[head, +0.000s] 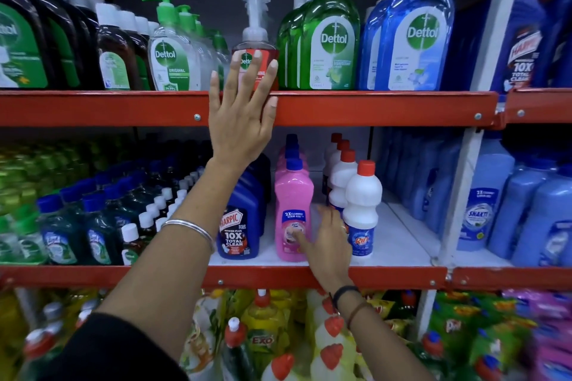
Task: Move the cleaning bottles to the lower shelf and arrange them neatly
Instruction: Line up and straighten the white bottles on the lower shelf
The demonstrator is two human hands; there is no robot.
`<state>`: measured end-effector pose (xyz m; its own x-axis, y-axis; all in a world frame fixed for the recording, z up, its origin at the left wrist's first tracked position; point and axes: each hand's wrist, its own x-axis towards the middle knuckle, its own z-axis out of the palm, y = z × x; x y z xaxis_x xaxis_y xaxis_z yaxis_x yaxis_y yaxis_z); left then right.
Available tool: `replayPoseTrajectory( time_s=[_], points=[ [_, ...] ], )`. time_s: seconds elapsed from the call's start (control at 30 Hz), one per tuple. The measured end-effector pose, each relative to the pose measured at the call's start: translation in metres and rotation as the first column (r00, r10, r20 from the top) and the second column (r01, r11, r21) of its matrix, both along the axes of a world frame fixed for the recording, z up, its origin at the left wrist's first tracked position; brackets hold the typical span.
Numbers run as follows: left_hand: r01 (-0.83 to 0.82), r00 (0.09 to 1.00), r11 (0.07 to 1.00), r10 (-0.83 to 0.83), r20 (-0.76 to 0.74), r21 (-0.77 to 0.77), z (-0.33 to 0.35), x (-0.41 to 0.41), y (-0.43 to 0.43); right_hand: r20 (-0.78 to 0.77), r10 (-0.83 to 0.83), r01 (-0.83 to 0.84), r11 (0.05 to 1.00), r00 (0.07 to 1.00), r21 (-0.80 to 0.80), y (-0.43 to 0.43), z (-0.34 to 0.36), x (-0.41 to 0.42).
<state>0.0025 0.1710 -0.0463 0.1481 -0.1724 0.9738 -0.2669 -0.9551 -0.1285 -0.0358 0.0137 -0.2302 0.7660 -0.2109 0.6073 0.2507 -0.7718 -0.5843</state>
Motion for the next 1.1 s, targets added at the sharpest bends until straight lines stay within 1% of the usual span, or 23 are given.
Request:
replayPoseTrajectory(
  time_s=[0.1,0.17,0.2,0.23,0.3,0.37,0.43,0.47,0.53,0.6,0.63,0.73,0.8,0.87,1.0,1.1],
  points=[
    [0.083,0.996,0.997,-0.083,-0.041,-0.004,-0.014,-0.009,0.0,0.238,0.078,-0.126,0.973,0.968,0.192,-0.032,-0.004,-0.022],
    [0.159,0.985,0.985,-0.154,-0.072,0.067,-0.037,-0.017,-0.01,0.358,0.054,-0.176,0.931,0.932,0.321,-0.056,-0.005,-0.032],
    [0.202,0.976,0.973,-0.191,-0.101,0.115,-0.052,-0.02,-0.016,0.377,0.039,-0.203,0.892,0.925,0.405,-0.066,-0.004,-0.034],
    [0.261,0.96,0.954,-0.24,-0.147,0.144,-0.068,-0.023,-0.025,0.369,0.038,-0.231,0.838,0.929,0.494,-0.076,-0.003,-0.035],
    [0.398,0.897,0.909,-0.359,-0.26,0.119,-0.1,-0.029,-0.047,0.305,0.072,-0.256,0.742,0.949,0.62,-0.093,-0.002,-0.033],
    [0.505,0.808,0.863,-0.471,-0.354,0.006,-0.129,-0.034,-0.072,0.22,0.142,-0.256,0.692,0.965,0.675,-0.108,-0.008,-0.026],
    [0.564,0.684,0.801,-0.589,-0.431,-0.199,-0.154,-0.038,-0.096,0.137,0.226,-0.255,0.664,0.964,0.702,-0.117,-0.014,-0.018],
    [0.565,0.607,0.76,-0.646,-0.463,-0.32,-0.164,-0.041,-0.107,0.09,0.268,-0.249,0.647,0.959,0.72,-0.119,-0.015,-0.016],
    [0.513,0.447,0.669,-0.743,-0.498,-0.537,-0.182,-0.046,-0.129,0.023,0.345,-0.24,0.603,0.938,0.761,-0.122,-0.015,-0.012],
    [0.428,0.314,0.556,-0.831,-0.46,-0.712,-0.192,-0.051,-0.147,-0.007,0.388,-0.238,0.578,0.922,0.781,-0.124,-0.015,-0.009],
    [0.375,0.271,0.494,-0.868,-0.417,-0.785,-0.193,-0.055,-0.153,-0.015,0.404,-0.24,0.571,0.914,0.785,-0.126,-0.015,-0.009],
    [0.22,0.199,0.302,-0.945,-0.26,-0.928,-0.183,-0.065,-0.166,-0.03,0.453,-0.251,0.547,0.891,0.799,-0.131,-0.013,-0.008],
    [0.162,0.178,0.212,-0.967,-0.183,-0.964,-0.176,-0.069,-0.168,-0.036,0.472,-0.247,0.524,0.881,0.815,-0.133,-0.012,-0.007],
    [0.145,0.168,0.177,-0.974,-0.152,-0.974,-0.171,-0.069,-0.17,-0.044,0.474,-0.241,0.524,0.879,0.817,-0.134,-0.011,-0.007],
    [0.13,0.175,0.158,-0.975,-0.134,-0.979,-0.177,-0.06,-0.174,-0.053,0.478,-0.239,0.529,0.877,0.814,-0.134,-0.013,-0.007],
    [0.115,0.164,0.128,-0.981,-0.108,-0.985,-0.181,-0.056,-0.175,-0.047,0.484,-0.249,0.528,0.874,0.812,-0.134,-0.012,-0.007]
  ],
)
